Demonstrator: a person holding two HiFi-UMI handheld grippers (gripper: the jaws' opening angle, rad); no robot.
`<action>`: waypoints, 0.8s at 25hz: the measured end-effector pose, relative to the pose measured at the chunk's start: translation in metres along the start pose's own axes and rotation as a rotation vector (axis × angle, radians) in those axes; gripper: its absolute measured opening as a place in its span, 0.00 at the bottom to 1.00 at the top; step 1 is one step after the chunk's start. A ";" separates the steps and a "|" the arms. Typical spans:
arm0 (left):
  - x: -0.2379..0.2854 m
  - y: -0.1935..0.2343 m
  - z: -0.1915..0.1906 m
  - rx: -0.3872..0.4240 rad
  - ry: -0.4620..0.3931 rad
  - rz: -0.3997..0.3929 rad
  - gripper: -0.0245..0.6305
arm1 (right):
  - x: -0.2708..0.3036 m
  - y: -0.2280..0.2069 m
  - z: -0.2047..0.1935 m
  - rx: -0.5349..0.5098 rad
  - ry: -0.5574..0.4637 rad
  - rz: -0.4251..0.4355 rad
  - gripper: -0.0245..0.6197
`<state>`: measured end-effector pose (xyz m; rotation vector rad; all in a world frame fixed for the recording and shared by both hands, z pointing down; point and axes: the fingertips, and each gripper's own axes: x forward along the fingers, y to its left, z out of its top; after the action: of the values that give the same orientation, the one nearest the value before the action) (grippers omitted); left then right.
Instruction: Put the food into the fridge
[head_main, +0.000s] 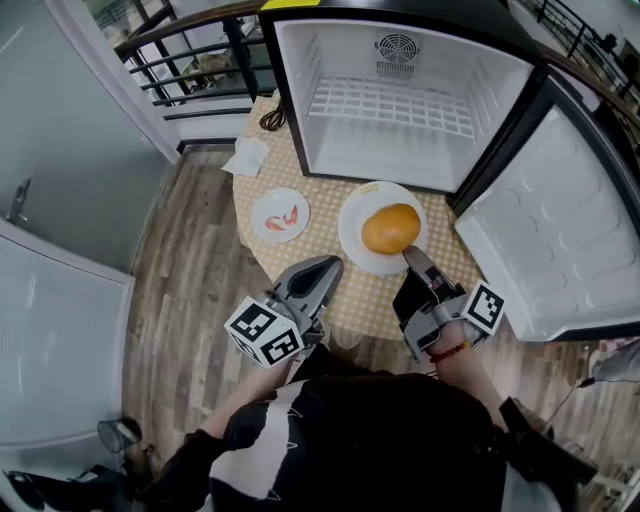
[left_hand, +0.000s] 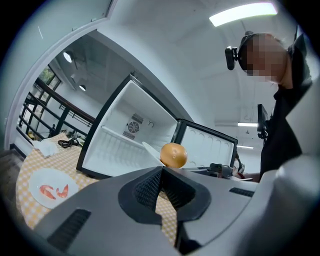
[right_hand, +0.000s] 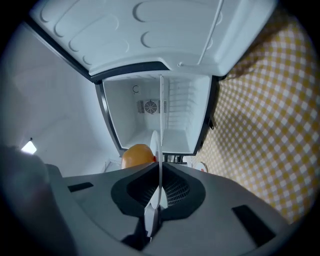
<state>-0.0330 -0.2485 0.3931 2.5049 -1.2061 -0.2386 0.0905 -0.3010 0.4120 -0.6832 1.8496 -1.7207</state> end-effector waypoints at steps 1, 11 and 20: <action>0.005 0.011 0.004 0.001 0.004 -0.005 0.06 | 0.011 -0.002 0.003 -0.004 -0.004 -0.005 0.07; 0.051 0.096 0.019 -0.017 0.065 -0.106 0.06 | 0.097 -0.037 0.039 -0.030 -0.098 -0.090 0.07; 0.085 0.137 0.028 0.000 0.128 -0.251 0.06 | 0.137 -0.068 0.066 -0.047 -0.213 -0.166 0.07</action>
<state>-0.0873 -0.4009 0.4198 2.6248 -0.8425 -0.1377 0.0344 -0.4464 0.4717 -1.0231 1.7311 -1.6376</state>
